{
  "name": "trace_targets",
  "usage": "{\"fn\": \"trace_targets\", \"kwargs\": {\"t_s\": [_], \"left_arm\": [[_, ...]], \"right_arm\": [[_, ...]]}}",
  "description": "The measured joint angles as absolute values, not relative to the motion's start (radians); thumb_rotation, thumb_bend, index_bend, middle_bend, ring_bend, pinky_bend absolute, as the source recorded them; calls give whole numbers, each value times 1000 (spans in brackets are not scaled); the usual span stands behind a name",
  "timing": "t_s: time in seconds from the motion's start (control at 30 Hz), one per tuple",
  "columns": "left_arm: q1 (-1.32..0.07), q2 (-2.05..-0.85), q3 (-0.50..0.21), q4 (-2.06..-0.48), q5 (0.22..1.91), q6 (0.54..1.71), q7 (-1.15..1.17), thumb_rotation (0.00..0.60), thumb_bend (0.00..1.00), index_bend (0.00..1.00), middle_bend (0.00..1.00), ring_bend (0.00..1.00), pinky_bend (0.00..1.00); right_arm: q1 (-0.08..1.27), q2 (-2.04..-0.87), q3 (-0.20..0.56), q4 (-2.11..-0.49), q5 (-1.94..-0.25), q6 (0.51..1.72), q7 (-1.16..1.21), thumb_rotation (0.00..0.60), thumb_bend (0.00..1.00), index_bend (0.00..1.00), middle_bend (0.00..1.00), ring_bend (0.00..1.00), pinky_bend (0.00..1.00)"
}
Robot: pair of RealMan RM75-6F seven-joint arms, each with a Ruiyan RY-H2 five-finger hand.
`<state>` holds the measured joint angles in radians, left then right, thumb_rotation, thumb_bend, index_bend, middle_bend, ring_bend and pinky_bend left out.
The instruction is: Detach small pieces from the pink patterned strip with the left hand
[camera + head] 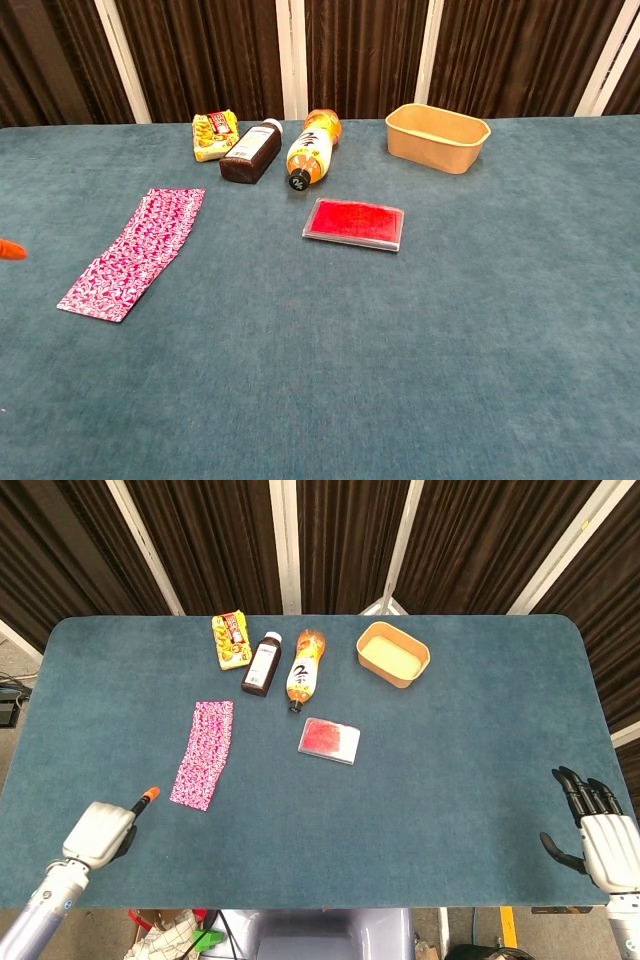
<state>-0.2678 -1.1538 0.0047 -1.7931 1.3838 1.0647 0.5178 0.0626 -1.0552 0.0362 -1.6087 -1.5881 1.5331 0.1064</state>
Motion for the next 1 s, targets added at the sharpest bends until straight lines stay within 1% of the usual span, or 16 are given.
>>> {"fn": "trace_targets", "kwargs": {"t_s": [0.57, 0.73, 1.0], "left_arm": [[-388, -1254, -26, -1809, 1098, 1000, 778, 600, 846, 122, 881, 720, 676], [-430, -1287, -22, -1802, 1029, 993, 824, 600, 846, 122, 881, 720, 676], [-471, -1316, 0, -1793, 977, 998, 858, 600, 846, 122, 881, 720, 676]], "right_arm": [[62, -1052, 41, -1600, -1581, 1533, 121, 600, 313, 0, 107, 183, 137], [61, -1051, 41, -1599, -1581, 1534, 125, 600, 313, 0, 107, 183, 137], [60, -1049, 42, -1597, -1580, 1537, 131, 600, 313, 0, 107, 183, 137]]}}
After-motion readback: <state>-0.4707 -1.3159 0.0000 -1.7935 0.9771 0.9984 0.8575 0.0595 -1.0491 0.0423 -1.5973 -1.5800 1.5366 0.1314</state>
